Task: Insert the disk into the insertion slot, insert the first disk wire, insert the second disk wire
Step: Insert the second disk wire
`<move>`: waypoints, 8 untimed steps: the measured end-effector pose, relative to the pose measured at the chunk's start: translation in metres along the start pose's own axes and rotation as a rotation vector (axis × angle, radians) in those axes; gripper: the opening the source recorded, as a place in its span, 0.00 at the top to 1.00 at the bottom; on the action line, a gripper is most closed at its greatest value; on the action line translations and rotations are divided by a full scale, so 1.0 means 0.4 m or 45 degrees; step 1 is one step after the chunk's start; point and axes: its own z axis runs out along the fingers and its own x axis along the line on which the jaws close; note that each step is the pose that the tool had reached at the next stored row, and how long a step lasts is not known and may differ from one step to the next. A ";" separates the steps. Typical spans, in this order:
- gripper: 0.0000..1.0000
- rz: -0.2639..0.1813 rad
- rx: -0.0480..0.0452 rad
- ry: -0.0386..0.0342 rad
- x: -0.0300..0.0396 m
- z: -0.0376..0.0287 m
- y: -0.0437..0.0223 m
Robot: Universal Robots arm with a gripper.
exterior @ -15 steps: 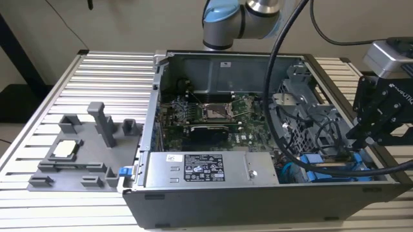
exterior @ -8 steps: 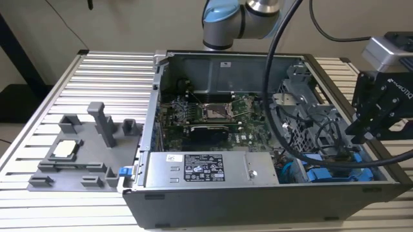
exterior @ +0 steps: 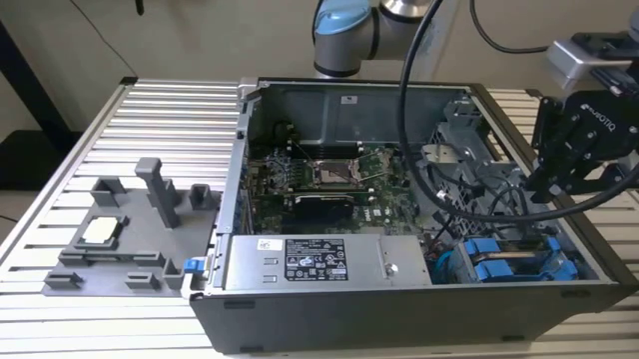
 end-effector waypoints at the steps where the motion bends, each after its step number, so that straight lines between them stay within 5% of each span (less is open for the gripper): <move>1: 0.73 0.000 0.000 0.0006 -0.009 0.000 0.000; 8: 0.73 0.000 0.000 0.0013 -0.018 -0.009 0.004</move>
